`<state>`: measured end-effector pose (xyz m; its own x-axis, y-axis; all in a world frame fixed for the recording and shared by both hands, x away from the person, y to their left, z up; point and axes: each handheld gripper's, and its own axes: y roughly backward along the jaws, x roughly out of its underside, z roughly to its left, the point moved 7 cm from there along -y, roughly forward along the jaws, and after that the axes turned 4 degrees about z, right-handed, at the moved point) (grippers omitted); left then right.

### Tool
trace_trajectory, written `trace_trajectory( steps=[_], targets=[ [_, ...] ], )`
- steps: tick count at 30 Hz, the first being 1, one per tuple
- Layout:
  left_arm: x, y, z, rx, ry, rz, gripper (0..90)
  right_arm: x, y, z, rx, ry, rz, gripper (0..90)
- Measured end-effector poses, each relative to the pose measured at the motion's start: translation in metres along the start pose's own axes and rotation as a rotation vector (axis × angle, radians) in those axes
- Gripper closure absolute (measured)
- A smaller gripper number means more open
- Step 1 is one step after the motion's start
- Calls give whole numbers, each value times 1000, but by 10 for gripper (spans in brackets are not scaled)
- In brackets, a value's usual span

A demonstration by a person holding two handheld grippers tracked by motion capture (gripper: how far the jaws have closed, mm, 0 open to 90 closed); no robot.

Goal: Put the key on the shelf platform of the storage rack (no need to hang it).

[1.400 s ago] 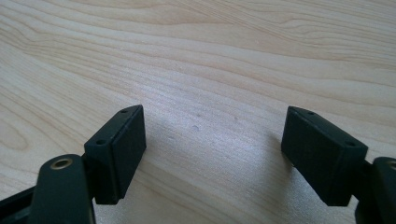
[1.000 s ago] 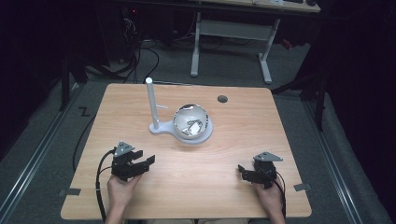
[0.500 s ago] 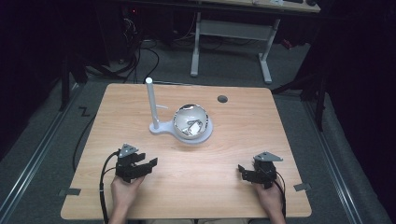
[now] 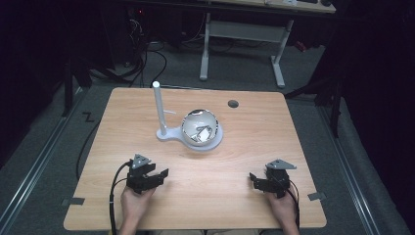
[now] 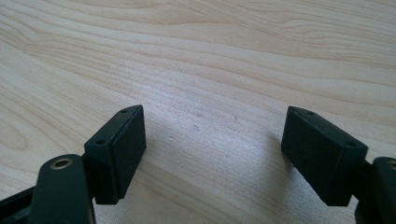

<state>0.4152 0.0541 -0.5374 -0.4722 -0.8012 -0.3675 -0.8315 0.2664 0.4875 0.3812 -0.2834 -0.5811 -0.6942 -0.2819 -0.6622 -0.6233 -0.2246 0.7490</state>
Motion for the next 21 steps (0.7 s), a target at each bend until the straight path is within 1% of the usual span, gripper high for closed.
trace_trajectory(
  steps=[1,2,4,5,6,7,8,9,10,11,12,13,14,15,17,21],
  targets=[
    [1,0,0,-2,6,-10,407,0,0,0,0,0,0,224],
    [2,-1,1,-2,-7,-15,408,0,0,0,0,0,0,224],
    [5,-2,2,-3,-8,-17,408,0,0,0,0,0,0,224],
    [7,-2,2,-6,-1,-19,408,0,0,0,0,0,0,224],
    [8,-2,3,-8,-9,-23,408,0,0,0,0,0,0,224],
    [8,-3,3,-1,-33,-21,408,0,0,0,0,0,0,224],
    [9,-3,3,-6,-25,-25,408,0,0,0,0,0,0,224],
    [8,-6,-2,50,-29,-65,409,0,0,0,0,0,0,224],
    [9,-7,-1,45,-39,-70,408,0,0,0,0,0,0,224],
    [12,-4,3,-7,-27,-25,408,0,0,0,0,-1,0,224],
    [11,-8,-1,41,-25,-66,408,0,0,0,0,0,0,224],
    [12,-8,0,39,-38,-66,408,0,0,0,0,0,0,224],
    [15,-6,5,-16,-17,-29,408,0,0,0,0,0,0,224],
    [16,-6,7,-8,-41,-24,408,0,0,0,0,0,0,224],
    [18,-8,8,-17,-37,-34,408,0,0,0,0,0,0,224],
    [22,-8,8,-14,-35,-34,408,0,0,0,0,0,0,224]
  ],
)
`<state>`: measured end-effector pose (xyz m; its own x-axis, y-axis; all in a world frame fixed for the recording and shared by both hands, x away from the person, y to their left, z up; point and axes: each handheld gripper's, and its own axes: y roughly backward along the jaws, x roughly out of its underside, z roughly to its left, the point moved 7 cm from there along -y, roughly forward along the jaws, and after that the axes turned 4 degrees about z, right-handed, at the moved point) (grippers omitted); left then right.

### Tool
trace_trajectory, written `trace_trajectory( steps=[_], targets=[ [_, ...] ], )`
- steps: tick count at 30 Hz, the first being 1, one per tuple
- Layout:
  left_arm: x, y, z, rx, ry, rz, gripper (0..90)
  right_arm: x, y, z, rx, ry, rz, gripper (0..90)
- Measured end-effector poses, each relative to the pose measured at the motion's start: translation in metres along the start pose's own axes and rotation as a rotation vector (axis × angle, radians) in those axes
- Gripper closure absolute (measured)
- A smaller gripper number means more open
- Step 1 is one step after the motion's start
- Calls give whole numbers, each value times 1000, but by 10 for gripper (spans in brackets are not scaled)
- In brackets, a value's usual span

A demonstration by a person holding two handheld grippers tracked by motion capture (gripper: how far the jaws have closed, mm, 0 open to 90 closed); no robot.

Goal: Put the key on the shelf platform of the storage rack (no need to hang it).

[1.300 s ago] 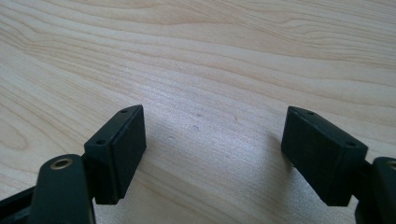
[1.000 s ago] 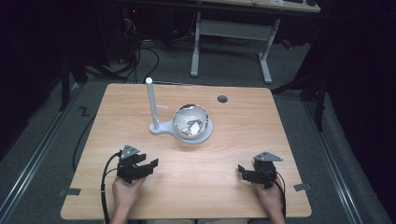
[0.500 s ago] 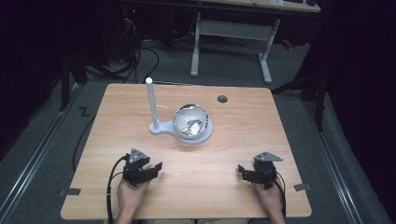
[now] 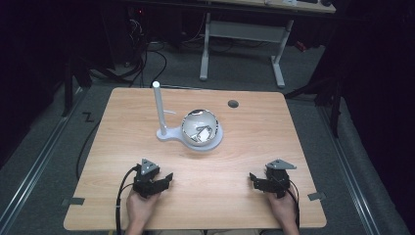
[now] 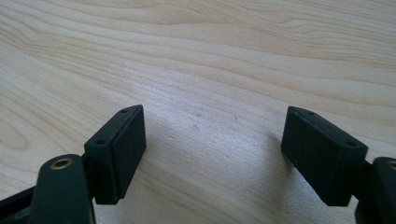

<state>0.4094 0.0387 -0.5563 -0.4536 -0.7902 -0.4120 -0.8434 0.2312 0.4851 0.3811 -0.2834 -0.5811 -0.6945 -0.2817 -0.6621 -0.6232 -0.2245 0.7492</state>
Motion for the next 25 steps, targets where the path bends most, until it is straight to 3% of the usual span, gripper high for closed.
trace_trajectory(
  steps=[9,10,13,19,25],
  targets=[
    [5,-1,-1,-3,-24,-26,406,0,0,0,0,0,0,224],
    [6,-1,0,-1,-44,-28,404,0,0,0,0,0,0,224],
    [8,-1,0,-11,-40,-34,394,0,0,0,1,2,-1,224],
    [16,-3,1,-14,-127,-58,365,1,1,0,4,-3,0,224],
    [16,-3,1,-13,-131,-54,354,1,1,0,3,-3,-1,224]
  ],
)
